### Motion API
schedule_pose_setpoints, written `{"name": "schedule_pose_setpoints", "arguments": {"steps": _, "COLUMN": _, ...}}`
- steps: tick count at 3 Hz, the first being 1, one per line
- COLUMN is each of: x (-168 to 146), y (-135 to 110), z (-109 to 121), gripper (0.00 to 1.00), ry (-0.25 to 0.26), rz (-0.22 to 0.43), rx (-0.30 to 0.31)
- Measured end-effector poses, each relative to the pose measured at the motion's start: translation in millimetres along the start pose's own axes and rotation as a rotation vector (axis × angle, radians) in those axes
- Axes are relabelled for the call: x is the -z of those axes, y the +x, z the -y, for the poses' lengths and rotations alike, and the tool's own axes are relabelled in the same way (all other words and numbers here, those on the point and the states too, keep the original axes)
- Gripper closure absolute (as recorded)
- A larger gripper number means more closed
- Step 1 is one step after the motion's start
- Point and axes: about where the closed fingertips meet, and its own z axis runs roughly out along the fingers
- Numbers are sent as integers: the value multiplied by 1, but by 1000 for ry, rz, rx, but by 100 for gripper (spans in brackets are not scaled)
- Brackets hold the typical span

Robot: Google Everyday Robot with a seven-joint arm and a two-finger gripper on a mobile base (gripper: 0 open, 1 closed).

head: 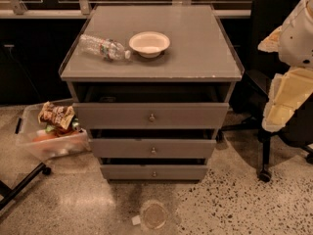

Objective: Open bottom drawer

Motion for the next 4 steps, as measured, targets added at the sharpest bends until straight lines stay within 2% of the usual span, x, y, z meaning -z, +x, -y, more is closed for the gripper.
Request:
{"name": "schedule_pose_setpoints", "arguments": {"steps": 1, "x": 0, "y": 0, "z": 0, "gripper": 0, "ry": 0, "rz": 0, "rx": 0}}
{"name": "schedule_pose_setpoints", "arguments": {"steps": 2, "x": 0, "y": -1, "z": 2, "gripper": 0, "ry": 9, "rz": 64, "rx": -44}}
{"name": "schedule_pose_setpoints", "arguments": {"steps": 3, "x": -30, "y": -18, "z": -1, "gripper": 0, "ry": -15, "rz": 182, "rx": -169}}
{"name": "schedule_pose_setpoints", "arguments": {"steps": 4, "x": -82, "y": -48, "z": -20, "gripper": 0, "ry": -74, "rz": 287, "rx": -350}}
